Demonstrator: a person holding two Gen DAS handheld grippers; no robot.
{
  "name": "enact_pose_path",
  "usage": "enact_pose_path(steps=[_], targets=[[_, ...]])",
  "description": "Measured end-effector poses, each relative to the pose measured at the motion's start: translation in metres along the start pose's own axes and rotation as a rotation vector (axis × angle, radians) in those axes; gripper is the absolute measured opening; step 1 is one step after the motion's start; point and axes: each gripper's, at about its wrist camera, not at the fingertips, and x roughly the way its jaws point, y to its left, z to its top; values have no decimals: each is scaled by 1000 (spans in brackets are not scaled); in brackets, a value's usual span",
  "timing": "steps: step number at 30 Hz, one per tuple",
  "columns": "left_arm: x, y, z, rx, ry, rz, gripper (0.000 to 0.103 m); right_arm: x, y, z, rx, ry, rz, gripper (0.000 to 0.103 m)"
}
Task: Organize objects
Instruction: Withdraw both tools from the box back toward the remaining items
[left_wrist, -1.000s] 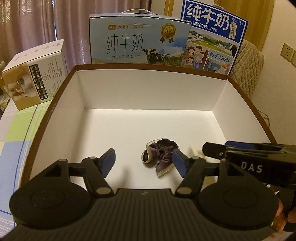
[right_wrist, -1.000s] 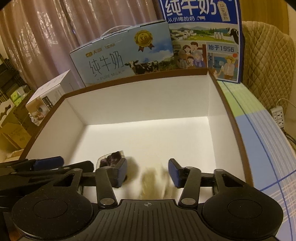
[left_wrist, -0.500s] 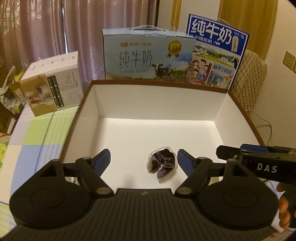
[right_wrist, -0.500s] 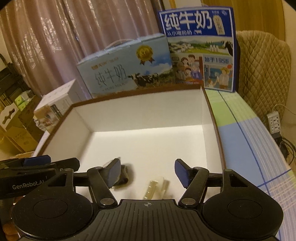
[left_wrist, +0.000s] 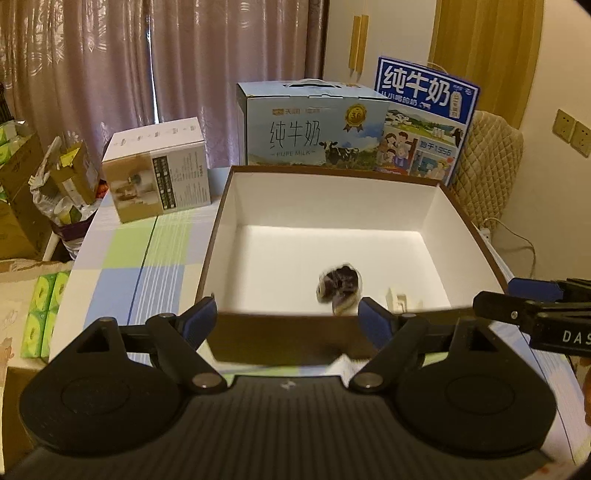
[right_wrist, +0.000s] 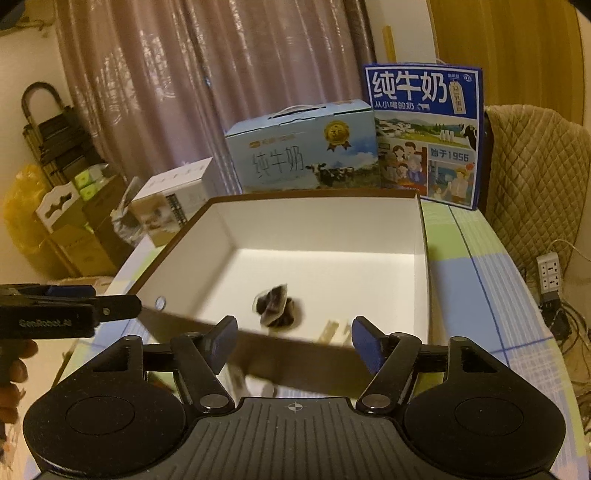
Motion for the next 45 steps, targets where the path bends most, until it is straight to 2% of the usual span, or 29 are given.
enact_pose_path(steps=[8, 15, 24, 38, 45], targets=[[-41, -2, -27, 26, -8, -18, 81, -30, 7, -23, 13, 2, 18, 66], [-58, -5, -60, 24, 21, -43, 82, -34, 12, -47, 10, 74, 35, 66], [-49, -5, -83, 50, 68, -39, 82, -26, 22, -73, -26, 150, 42, 66], [-31, 18, -116, 89, 150, -23, 82, -7, 15, -87, -65, 223, 28, 66], [-25, 22, -128, 120, 174, -59, 81, 3, 11, -93, -59, 251, 28, 66]])
